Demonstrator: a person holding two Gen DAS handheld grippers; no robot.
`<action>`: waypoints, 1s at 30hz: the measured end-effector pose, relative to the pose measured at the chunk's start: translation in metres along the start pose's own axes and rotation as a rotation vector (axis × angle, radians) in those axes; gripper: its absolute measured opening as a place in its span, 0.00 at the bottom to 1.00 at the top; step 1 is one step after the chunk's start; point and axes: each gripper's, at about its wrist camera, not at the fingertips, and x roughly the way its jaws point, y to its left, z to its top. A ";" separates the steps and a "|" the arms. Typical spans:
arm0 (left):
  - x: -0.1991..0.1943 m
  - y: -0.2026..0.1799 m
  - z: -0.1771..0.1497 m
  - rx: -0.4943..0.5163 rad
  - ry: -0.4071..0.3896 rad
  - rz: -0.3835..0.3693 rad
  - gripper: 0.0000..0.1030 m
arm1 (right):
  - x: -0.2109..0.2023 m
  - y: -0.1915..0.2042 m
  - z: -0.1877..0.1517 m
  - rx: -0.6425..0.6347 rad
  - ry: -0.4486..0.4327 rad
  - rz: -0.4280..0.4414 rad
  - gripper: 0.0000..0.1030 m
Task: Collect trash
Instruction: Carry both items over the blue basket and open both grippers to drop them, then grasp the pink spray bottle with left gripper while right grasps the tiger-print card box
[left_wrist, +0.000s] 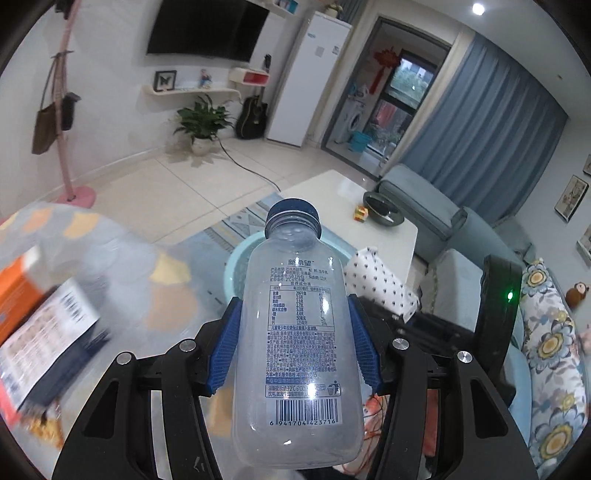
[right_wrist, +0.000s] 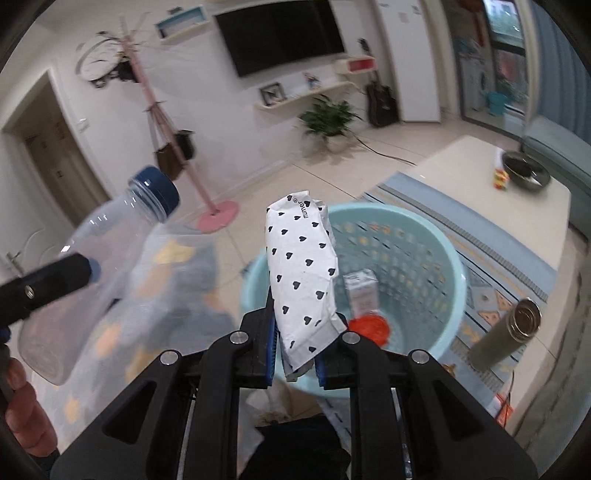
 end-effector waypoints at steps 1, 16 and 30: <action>0.008 0.000 0.002 0.000 0.010 -0.002 0.53 | 0.006 -0.006 0.000 0.015 0.012 -0.010 0.13; 0.107 -0.004 0.020 -0.027 0.134 -0.002 0.57 | 0.068 -0.064 0.001 0.140 0.125 -0.088 0.36; 0.046 -0.011 -0.001 0.003 0.036 0.008 0.61 | 0.030 -0.036 0.004 0.086 0.072 -0.046 0.45</action>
